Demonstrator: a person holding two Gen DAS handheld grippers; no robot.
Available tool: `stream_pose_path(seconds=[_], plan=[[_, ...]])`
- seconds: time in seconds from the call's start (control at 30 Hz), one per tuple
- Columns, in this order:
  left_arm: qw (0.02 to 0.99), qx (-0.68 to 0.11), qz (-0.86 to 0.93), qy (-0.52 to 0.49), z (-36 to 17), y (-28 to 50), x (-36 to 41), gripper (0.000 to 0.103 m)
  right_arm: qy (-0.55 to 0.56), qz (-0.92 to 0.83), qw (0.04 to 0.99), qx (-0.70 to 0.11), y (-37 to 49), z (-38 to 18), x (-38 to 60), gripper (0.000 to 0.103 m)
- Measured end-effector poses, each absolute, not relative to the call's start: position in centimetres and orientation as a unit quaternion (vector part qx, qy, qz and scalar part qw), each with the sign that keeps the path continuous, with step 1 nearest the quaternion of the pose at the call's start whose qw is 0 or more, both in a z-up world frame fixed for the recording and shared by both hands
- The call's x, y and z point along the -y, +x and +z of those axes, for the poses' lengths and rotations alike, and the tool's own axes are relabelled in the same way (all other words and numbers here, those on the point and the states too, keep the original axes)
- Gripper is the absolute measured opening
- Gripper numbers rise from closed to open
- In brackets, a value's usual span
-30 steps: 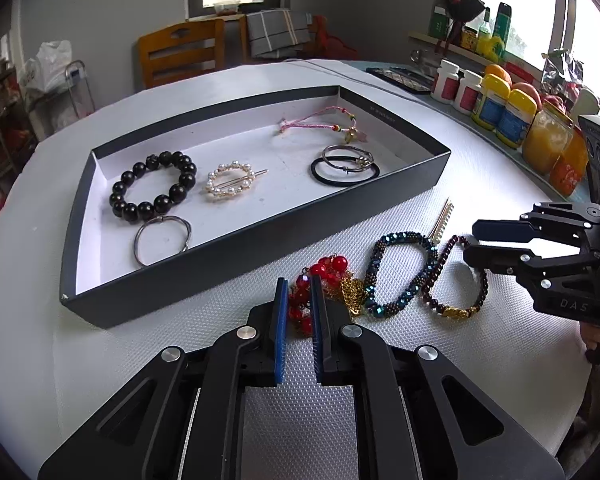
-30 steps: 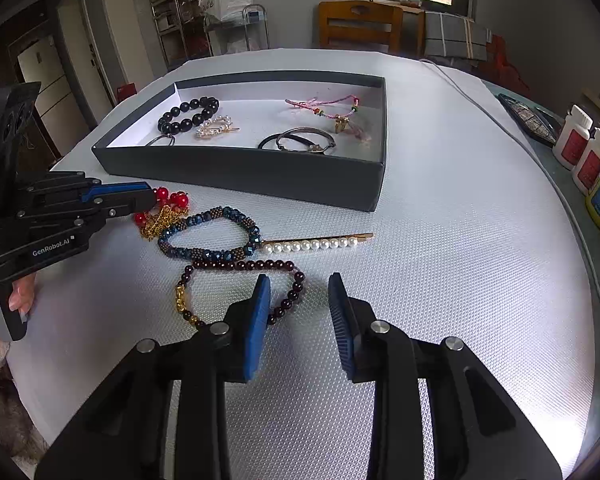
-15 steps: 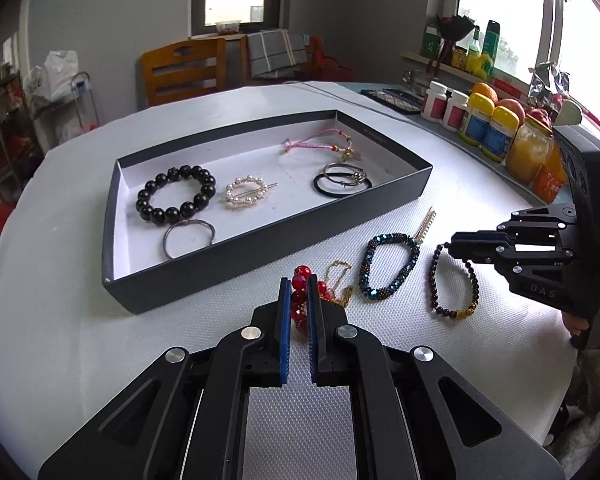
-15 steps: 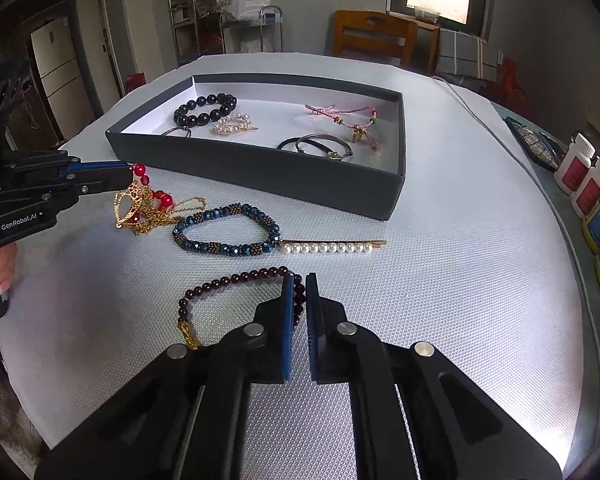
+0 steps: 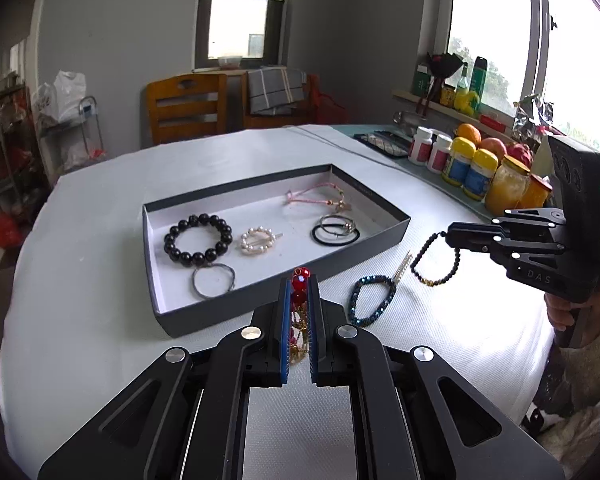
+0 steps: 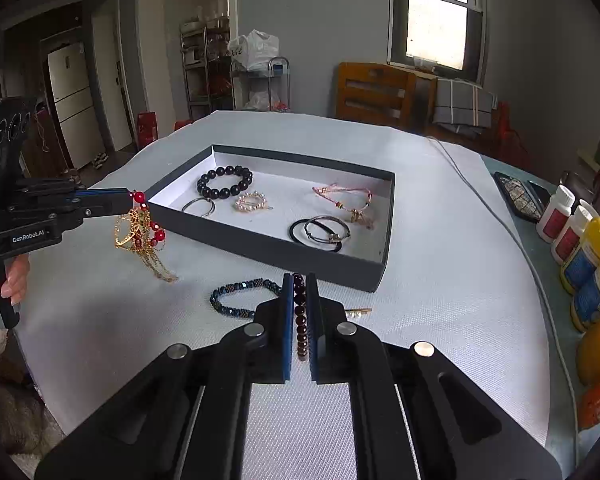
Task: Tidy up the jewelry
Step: 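Carry the red ornament and garnet bracelet over the white box with both tools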
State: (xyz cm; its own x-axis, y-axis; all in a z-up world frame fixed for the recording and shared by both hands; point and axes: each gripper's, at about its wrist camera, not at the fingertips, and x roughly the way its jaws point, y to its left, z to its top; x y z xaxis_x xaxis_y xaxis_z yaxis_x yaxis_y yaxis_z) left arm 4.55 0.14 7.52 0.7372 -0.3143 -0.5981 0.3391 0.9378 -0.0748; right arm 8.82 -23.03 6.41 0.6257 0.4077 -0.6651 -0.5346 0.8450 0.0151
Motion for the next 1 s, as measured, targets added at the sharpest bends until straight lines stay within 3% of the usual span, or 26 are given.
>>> stream_pose_path(seconds=[0.53,1.0], plan=[[0.953,-0.263,-0.147,0.043,12.0,8.4,-1.1,0.008,-0.088,0.249,0.918,-0.295,13.6,10.7,21.2,0.006],[0.926,-0.322,-0.191,0.051,6.0,14.1,3.0,0.008,-0.058,0.237,0.913,-0.328,20.8,8.5,16.6,0.006]])
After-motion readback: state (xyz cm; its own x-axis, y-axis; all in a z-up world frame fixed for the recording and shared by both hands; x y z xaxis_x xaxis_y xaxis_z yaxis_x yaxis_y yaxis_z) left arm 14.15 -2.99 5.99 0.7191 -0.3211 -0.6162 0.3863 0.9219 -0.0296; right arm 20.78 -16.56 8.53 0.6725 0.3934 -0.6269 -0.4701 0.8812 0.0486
